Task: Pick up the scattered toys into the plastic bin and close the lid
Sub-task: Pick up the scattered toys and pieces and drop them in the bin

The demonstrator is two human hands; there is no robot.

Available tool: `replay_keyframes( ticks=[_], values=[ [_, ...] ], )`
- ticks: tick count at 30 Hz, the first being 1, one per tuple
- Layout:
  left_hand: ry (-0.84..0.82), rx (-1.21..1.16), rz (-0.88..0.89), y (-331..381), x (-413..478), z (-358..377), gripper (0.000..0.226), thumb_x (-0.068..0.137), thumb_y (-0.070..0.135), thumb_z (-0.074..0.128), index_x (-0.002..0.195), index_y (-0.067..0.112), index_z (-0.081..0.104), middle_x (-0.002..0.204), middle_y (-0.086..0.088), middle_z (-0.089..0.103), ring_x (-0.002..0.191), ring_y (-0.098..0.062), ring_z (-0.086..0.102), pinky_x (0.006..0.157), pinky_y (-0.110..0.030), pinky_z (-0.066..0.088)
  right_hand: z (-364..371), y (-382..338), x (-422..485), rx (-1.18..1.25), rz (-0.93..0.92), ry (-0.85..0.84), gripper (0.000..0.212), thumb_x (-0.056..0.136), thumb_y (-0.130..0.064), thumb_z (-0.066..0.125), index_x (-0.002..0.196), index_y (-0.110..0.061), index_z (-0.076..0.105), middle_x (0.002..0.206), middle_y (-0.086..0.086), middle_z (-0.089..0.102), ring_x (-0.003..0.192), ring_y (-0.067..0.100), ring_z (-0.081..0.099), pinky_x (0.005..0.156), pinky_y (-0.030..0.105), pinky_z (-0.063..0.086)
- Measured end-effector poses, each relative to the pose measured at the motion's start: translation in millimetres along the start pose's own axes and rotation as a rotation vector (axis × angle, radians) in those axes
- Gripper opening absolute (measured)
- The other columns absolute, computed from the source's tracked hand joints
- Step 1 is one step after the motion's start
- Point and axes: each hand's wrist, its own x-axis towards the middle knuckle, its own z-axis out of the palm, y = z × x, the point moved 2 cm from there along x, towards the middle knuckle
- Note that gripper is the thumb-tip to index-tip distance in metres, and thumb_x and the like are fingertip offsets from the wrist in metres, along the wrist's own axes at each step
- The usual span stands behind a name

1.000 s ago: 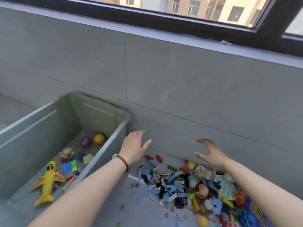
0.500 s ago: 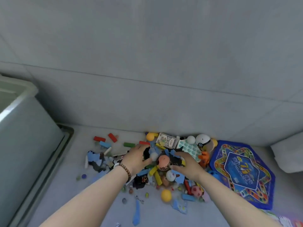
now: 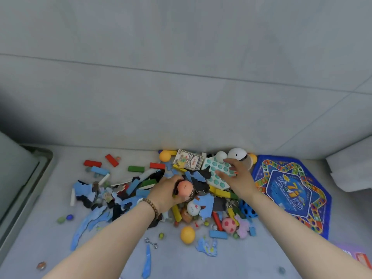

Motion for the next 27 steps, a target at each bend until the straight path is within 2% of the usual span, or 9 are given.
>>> replay_keyframes(
  ticks=[3, 5, 8, 11, 16, 19, 23, 25, 27],
  values=[
    [-0.008, -0.057, 0.003, 0.3, 3.8, -2.0, 0.065, 0.078, 0.045, 0.069, 0.132, 0.027, 0.039, 0.127, 0.001, 0.048, 0.119, -0.018, 0.044, 0.1, -0.032, 0.042, -5.8, -0.2, 4.4, -0.002, -0.039, 0.056, 0.048, 0.081, -0.027, 0.072, 0.123, -0.02, 0.051, 0.119, -0.007, 0.038, 0.112, 0.011, 0.044, 0.093, 0.025, 0.041],
    [0.049, -0.176, 0.014, 1.9, 8.0, -6.9, 0.059, 0.077, 0.044, 0.07, 0.127, 0.026, 0.045, 0.123, 0.004, 0.052, 0.118, -0.017, 0.045, 0.101, -0.036, 0.042, -15.3, 1.9, 11.1, -0.034, -0.066, 0.185, 0.053, 0.078, -0.027, 0.075, 0.123, -0.017, 0.05, 0.119, -0.005, 0.037, 0.115, 0.015, 0.044, 0.098, 0.027, 0.04],
    [0.163, -0.444, -0.047, 7.9, 16.4, -21.2, 0.052, 0.079, 0.037, 0.071, 0.123, 0.022, 0.049, 0.12, 0.003, 0.054, 0.112, -0.016, 0.051, 0.1, -0.034, 0.043, -32.6, 7.1, 23.0, -0.008, 0.04, 0.355, 0.068, 0.074, -0.032, 0.078, 0.131, -0.016, 0.044, 0.135, 0.005, 0.035, 0.127, 0.021, 0.037, 0.107, 0.035, 0.034],
    [0.207, -0.5, -0.057, 17.7, 30.8, -30.1, 0.052, 0.08, 0.034, 0.071, 0.123, 0.015, 0.05, 0.117, 0.002, 0.054, 0.11, -0.016, 0.053, 0.093, -0.029, 0.044, -38.9, 16.4, 36.2, 0.028, 0.203, 0.309, 0.083, 0.074, -0.043, 0.075, 0.141, -0.02, 0.032, 0.148, 0.01, 0.022, 0.135, 0.028, 0.029, 0.11, 0.045, 0.031],
    [0.223, -0.559, -0.034, 46.0, 50.8, -29.9, 0.04, 0.083, 0.03, 0.068, 0.115, 0.015, 0.049, 0.102, 0.009, 0.05, 0.098, -0.009, 0.05, 0.074, -0.01, 0.039, -34.2, 24.3, 59.6, 0.107, 0.409, 0.22, 0.083, 0.078, -0.049, 0.068, 0.145, -0.022, 0.026, 0.15, 0.017, 0.015, 0.136, 0.035, 0.026, 0.106, 0.043, 0.031],
    [0.236, -0.546, -0.021, 53.3, 60.8, -27.2, 0.047, 0.082, 0.034, 0.068, 0.12, 0.013, 0.05, 0.107, 0.006, 0.051, 0.103, -0.012, 0.051, 0.085, -0.021, 0.04, -23.5, 29.0, 69.1, 0.082, 0.406, 0.179, 0.085, 0.078, -0.047, 0.069, 0.145, -0.016, 0.027, 0.147, 0.015, 0.022, 0.135, 0.031, 0.024, 0.106, 0.041, 0.031],
    [0.236, -0.593, -0.059, 49.3, 67.9, -26.6, 0.047, 0.082, 0.033, 0.068, 0.12, 0.014, 0.049, 0.105, 0.008, 0.05, 0.101, -0.012, 0.052, 0.088, -0.025, 0.045, -18.9, 36.9, 76.4, 0.264, 0.413, 0.157, 0.085, 0.069, -0.038, 0.078, 0.138, -0.014, 0.035, 0.134, 0.014, 0.046, 0.118, 0.029, 0.05, 0.095, 0.045, 0.049],
    [0.225, -0.613, -0.076, 45.0, 67.8, -26.7, 0.046, 0.081, 0.034, 0.069, 0.117, 0.015, 0.047, 0.102, 0.008, 0.05, 0.104, -0.015, 0.054, 0.094, -0.034, 0.049, -24.1, 37.4, 75.5, 0.352, 0.418, 0.17, 0.076, 0.074, -0.025, 0.077, 0.137, -0.01, 0.035, 0.129, 0.013, 0.049, 0.11, 0.026, 0.053, 0.091, 0.04, 0.051],
    [0.226, -0.622, -0.085, 41.3, 65.9, -28.1, 0.042, 0.081, 0.034, 0.069, 0.111, 0.018, 0.045, 0.1, 0.008, 0.05, 0.101, -0.014, 0.053, 0.093, -0.032, 0.049, -33.1, 33.1, 71.4, 0.389, 0.409, 0.177, 0.071, 0.079, -0.017, 0.074, 0.136, -0.01, 0.033, 0.125, 0.012, 0.047, 0.106, 0.024, 0.051, 0.082, 0.032, 0.05]
  ],
)
